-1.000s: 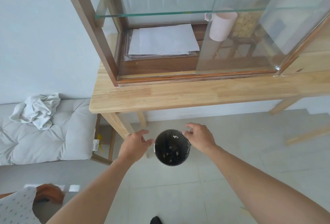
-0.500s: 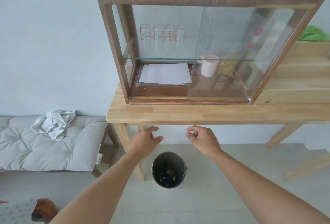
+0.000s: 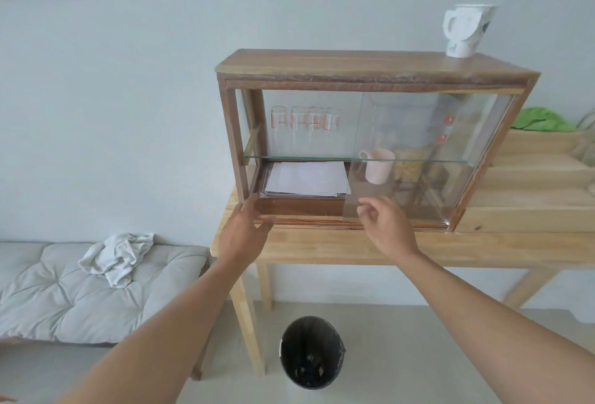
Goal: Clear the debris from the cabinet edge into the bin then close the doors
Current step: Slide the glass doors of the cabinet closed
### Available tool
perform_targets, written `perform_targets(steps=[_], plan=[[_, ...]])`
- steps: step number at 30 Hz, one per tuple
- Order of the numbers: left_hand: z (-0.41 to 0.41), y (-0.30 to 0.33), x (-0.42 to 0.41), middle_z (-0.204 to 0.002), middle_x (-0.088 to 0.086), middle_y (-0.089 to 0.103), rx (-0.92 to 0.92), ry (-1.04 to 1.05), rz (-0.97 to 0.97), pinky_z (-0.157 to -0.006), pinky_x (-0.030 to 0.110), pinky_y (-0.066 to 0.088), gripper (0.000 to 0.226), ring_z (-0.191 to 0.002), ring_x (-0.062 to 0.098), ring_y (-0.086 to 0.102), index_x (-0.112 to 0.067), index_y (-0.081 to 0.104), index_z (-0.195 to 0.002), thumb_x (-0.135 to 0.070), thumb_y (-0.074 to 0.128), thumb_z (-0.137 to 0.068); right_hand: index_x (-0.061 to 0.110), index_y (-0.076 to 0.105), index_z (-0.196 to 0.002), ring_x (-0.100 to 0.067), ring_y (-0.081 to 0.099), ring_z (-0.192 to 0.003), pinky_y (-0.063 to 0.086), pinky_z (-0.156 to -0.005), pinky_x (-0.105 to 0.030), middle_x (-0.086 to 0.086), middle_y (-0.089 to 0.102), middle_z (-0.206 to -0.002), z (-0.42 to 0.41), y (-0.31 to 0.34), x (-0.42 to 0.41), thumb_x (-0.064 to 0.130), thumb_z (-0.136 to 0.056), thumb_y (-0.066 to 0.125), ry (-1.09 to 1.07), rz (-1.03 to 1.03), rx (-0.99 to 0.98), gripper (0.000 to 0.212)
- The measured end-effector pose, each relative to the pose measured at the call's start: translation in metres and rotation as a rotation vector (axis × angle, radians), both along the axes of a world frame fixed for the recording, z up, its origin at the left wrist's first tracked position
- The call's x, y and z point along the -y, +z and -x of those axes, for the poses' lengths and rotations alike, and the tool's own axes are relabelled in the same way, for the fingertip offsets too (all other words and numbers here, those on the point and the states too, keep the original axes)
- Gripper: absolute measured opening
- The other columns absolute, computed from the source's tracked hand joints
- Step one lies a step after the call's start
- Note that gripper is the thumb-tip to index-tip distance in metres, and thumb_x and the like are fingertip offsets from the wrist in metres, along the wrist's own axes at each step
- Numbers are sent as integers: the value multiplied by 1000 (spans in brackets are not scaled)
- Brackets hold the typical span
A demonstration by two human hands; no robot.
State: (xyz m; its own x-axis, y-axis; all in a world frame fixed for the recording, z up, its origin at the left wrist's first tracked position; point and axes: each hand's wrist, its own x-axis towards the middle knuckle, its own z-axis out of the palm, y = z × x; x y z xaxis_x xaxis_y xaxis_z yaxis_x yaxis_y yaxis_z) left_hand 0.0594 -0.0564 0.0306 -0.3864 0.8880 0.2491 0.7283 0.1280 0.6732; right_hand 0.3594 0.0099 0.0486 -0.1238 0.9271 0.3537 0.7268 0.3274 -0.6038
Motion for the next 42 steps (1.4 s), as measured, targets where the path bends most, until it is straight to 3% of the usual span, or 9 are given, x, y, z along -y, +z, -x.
perform_targets(steps=[2, 5, 9, 12, 16, 22, 26, 34, 42], plan=[[7, 5, -3, -131, 1, 58, 54, 93, -15, -84, 41, 47, 67, -119, 27, 61, -30, 33, -155, -45, 65, -98, 17, 72, -129, -23, 65, -115, 54, -94, -43, -1, 66, -127, 0, 10, -4, 25, -104, 62, 7, -86, 0, 28], [14, 11, -11, -157, 10, 39, 117, 122, -4, -102, 54, 46, 87, -139, 35, 46, -28, 11, -163, -45, 66, -98, 14, 67, -137, -31, 53, -135, 52, -104, -51, -8, 56, -144, -4, 22, -12, 19, -102, 63, 4, -314, 113, 36], [21, 23, -26, -172, 8, 20, 163, 68, -16, -114, 59, 34, 102, -152, 39, 27, -31, -9, -164, -46, 67, -98, 16, 40, -161, -40, 20, -160, 24, -127, -57, -16, 21, -173, -19, 48, -34, 20, -96, 65, -47, -580, 403, 70], [25, 25, -32, -174, -1, 16, 155, -23, -12, -117, 57, 33, 104, -153, 35, 28, -37, -11, -163, -45, 69, -96, 18, 11, -170, -40, -2, -164, 8, -127, -68, -14, -4, -178, -39, 66, -53, 41, -87, 78, -106, -624, 600, 109], [31, 21, -34, -174, -9, 16, 159, -75, -20, -114, 52, 38, 109, -153, 31, 31, -45, -13, -160, -31, 73, -94, 16, 5, -170, -43, -5, -163, -1, -125, -72, -16, -7, -178, -60, 80, -78, 47, -73, 90, -101, -690, 853, 133], [42, 19, -30, -172, -8, 24, 61, -109, -29, -105, 47, 43, 116, -147, 36, 41, -59, -18, -154, -21, 73, -92, 13, 2, -170, -44, -6, -163, 2, -125, -74, -18, -9, -177, -47, 74, -92, 40, -70, 94, -147, -696, 864, 139], [49, 14, -29, -167, -4, 37, 40, -116, -37, -104, 51, 48, 123, -137, 40, 51, -65, -23, -150, -17, 73, -90, 14, 2, -170, -44, -6, -163, 1, -124, -74, -18, -9, -177, -42, 73, -96, 43, -69, 94, -130, -703, 868, 139], [39, 8, -27, -172, -11, 24, 6, -95, -110, -106, 55, 45, 127, -144, 38, 43, -62, -22, -152, -13, 75, -87, 13, 0, -170, -41, -6, -163, 2, -125, -73, -15, -9, -178, 18, 78, -90, 56, -76, 85, -54, -740, 888, 133], [40, 10, -22, -171, -11, 25, -25, -118, -111, -105, 52, 46, 127, -142, 35, 44, -61, -21, -152, -5, 71, -85, 12, -5, -169, -38, -4, -164, -1, -126, -70, -13, -6, -179, 106, 79, -82, 60, -78, 83, 22, -785, 878, 135]])
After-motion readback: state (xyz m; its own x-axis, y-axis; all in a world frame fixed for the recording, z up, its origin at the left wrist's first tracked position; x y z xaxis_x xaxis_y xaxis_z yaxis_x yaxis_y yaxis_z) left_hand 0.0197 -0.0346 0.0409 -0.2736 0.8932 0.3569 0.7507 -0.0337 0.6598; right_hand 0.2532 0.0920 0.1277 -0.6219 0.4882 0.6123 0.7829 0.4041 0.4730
